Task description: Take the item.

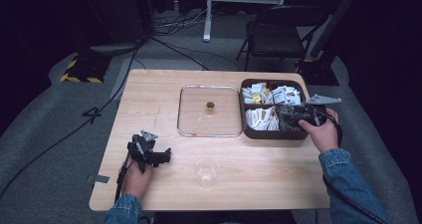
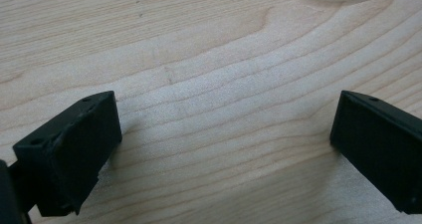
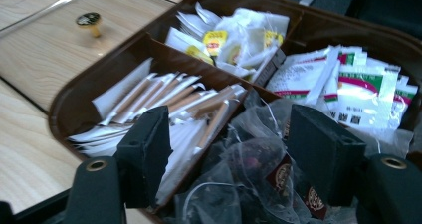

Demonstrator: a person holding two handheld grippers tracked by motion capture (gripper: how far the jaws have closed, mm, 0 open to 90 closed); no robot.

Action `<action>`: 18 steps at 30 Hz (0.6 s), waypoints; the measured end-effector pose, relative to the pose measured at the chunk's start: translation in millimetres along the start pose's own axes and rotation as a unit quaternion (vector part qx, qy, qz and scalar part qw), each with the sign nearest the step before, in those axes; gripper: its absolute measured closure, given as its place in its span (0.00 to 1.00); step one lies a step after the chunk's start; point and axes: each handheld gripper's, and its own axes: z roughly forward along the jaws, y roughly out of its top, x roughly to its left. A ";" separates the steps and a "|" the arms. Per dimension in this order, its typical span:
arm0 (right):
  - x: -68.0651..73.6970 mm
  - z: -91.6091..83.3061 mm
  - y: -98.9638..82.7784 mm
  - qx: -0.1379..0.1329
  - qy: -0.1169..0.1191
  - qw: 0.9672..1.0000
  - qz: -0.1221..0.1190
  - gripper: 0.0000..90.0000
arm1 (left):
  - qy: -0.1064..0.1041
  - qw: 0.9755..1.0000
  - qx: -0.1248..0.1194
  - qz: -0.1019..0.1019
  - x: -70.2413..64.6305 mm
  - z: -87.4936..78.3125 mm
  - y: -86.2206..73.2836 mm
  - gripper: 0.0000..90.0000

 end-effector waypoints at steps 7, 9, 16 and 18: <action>-12.6 17.1 -11.3 0.028 -0.012 0.999 0.013 0.42 | 0.000 1.000 0.000 0.000 0.0 0.1 0.1 0.00; -14.4 20.7 -14.4 0.035 -0.006 0.999 0.014 0.47 | 0.000 1.000 0.000 0.000 0.0 0.1 0.1 0.00; -16.8 29.0 -21.5 0.057 -0.011 0.998 0.011 0.61 | 0.000 1.000 0.000 0.000 0.0 0.1 0.1 0.00; -17.2 30.1 -22.3 0.062 -0.013 0.998 0.008 0.66 | 0.000 1.000 0.000 0.000 0.0 0.1 0.1 0.00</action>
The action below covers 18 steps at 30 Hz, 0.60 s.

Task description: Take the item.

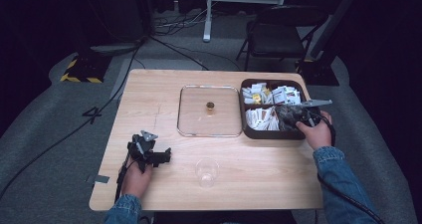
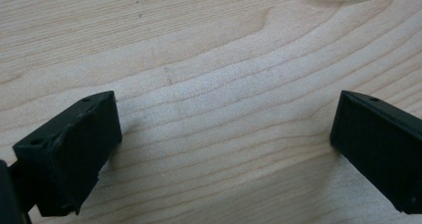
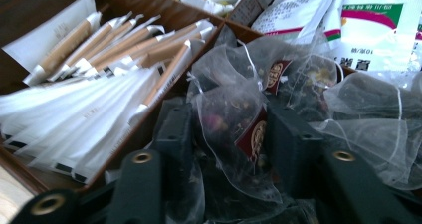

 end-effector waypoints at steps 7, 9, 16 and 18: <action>0.8 -4.7 0.7 0.003 -0.008 1.000 -0.005 0.79 | 0.000 1.000 0.000 0.000 0.0 0.0 0.0 0.00; 0.3 -5.8 0.5 -0.002 -0.009 1.000 -0.002 0.80 | 0.000 1.000 0.000 0.000 0.0 0.0 0.0 0.00; 0.7 -15.2 3.5 -0.026 -0.003 1.000 0.013 0.82 | 0.000 1.000 0.000 0.000 0.0 0.0 0.0 0.00; 1.0 -19.2 5.1 -0.032 -0.004 0.999 0.012 0.82 | 0.000 1.000 0.000 0.000 0.0 0.1 0.0 0.00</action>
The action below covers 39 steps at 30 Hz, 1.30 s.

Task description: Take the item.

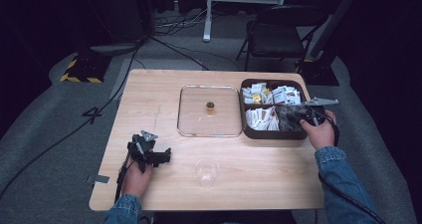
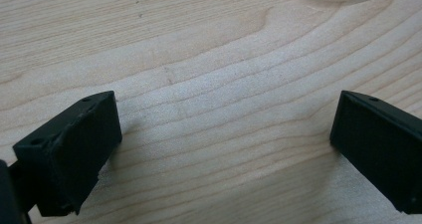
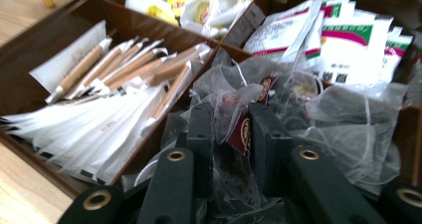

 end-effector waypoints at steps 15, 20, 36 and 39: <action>13.7 -36.4 14.7 -0.045 0.012 0.999 0.007 0.85 | 0.000 1.000 0.000 0.000 0.0 0.0 0.0 0.00; 26.4 -48.4 18.3 -0.059 0.019 0.998 -0.001 0.85 | 0.001 1.000 0.000 0.000 0.0 0.0 0.0 0.00; 93.1 -81.7 30.0 -0.078 0.054 0.995 -0.006 0.85 | 0.000 1.000 0.000 0.000 0.0 0.0 0.0 0.00; 107.1 -84.0 32.6 -0.078 0.064 0.995 -0.009 0.85 | 0.000 1.000 0.001 0.000 -0.1 0.1 0.2 0.00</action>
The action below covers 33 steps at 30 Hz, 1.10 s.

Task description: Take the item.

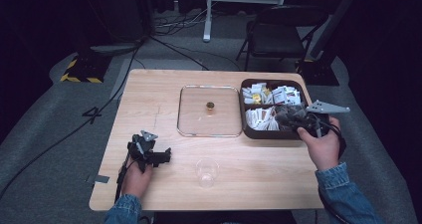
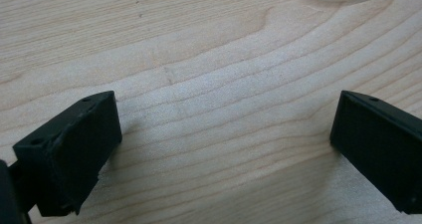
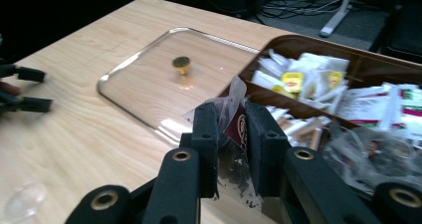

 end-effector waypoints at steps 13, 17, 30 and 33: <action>62.2 6.3 8.7 0.009 0.059 0.997 -0.039 0.85 | -0.001 1.000 0.000 0.001 0.1 0.9 1.2 0.00; 78.0 7.5 12.9 0.013 0.075 0.996 -0.055 0.85 | -0.001 1.000 0.000 0.001 0.1 0.9 1.1 0.00; 125.9 23.1 13.9 0.021 0.147 0.985 -0.083 0.85 | 0.000 1.000 0.001 -0.002 -0.2 0.4 0.6 0.00; 134.7 27.9 12.2 0.026 0.164 0.982 -0.088 0.85 | 0.002 1.000 0.000 0.000 0.0 0.2 0.3 0.00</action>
